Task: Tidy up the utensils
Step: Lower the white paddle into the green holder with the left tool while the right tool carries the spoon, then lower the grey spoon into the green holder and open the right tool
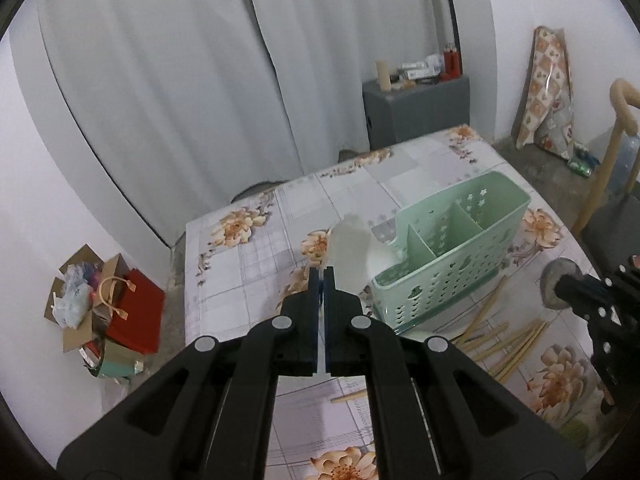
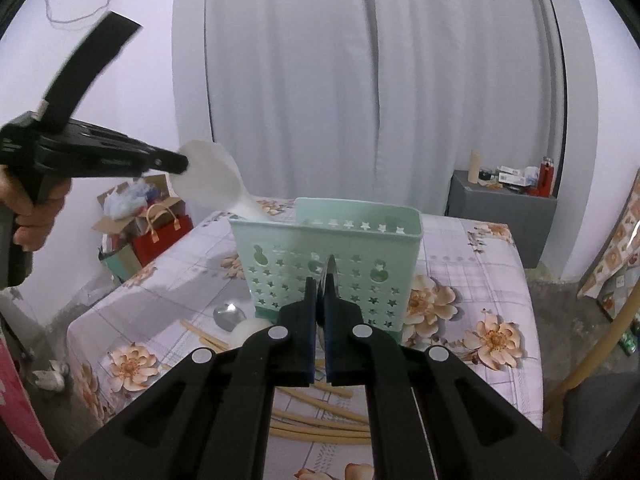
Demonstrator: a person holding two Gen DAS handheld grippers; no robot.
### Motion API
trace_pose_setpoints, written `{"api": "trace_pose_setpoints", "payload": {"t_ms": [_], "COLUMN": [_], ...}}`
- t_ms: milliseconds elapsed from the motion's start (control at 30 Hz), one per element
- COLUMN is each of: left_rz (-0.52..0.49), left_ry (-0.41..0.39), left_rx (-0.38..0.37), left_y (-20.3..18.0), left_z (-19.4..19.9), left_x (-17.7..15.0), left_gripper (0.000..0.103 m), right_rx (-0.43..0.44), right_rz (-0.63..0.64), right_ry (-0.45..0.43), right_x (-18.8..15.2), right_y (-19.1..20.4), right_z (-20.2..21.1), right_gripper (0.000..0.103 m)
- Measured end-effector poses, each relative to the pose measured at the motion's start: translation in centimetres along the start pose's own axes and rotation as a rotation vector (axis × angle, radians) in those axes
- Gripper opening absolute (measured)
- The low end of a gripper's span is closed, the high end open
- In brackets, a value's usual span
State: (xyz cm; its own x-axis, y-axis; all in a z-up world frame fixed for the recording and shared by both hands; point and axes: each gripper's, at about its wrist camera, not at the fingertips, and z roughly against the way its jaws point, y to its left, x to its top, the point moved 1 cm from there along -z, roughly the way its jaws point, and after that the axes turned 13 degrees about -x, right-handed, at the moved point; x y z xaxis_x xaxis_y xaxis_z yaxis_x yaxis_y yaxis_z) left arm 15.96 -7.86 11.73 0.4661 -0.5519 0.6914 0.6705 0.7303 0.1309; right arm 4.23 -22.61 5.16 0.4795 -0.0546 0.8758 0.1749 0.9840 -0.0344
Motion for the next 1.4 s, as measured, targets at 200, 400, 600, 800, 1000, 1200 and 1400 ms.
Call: {"api": "trace_pose_setpoints", "payload": {"t_ms": [200, 400, 600, 800, 1000, 1200, 1400], "left_rz": [0.132, 0.253, 0.392, 0.434, 0.432, 0.414, 0.415], "left_ry": [-0.046, -0.138, -0.235, -0.185, -0.217, -0.228, -0.24], "left_rx": [-0.136, -0.217, -0.243, -0.222, -0.143, -0.162, -0.172], "left_y": [0.6, 1.4, 2.2, 1.1, -0.3, -1.3, -1.7], "left_z": [-1.2, -0.7, 0.5, -0.2, -0.1, 0.0, 0.2], "left_x": [1.3, 0.9, -2.4, -7.5, -11.4, -13.0, -14.0], "left_gripper": [0.019, 0.039, 0.073, 0.083, 0.088, 0.09, 0.091], "right_rx": [0.009, 0.014, 0.014, 0.041, 0.122, 0.205, 0.264], "right_rz": [-0.042, -0.063, -0.075, -0.087, -0.159, -0.2, -0.197], "right_ry": [0.011, 0.02, 0.028, 0.029, 0.025, -0.039, -0.128], "right_x": [-0.1, -0.2, -0.1, 0.5, 2.8, 7.4, 12.4], "right_y": [-1.1, -1.6, -1.7, -2.0, -4.1, -6.6, -7.3], "right_z": [-0.3, -0.5, -0.6, -0.2, 0.7, 2.3, 3.8], "right_gripper": [0.003, 0.003, 0.003, 0.003, 0.003, 0.003, 0.003]}}
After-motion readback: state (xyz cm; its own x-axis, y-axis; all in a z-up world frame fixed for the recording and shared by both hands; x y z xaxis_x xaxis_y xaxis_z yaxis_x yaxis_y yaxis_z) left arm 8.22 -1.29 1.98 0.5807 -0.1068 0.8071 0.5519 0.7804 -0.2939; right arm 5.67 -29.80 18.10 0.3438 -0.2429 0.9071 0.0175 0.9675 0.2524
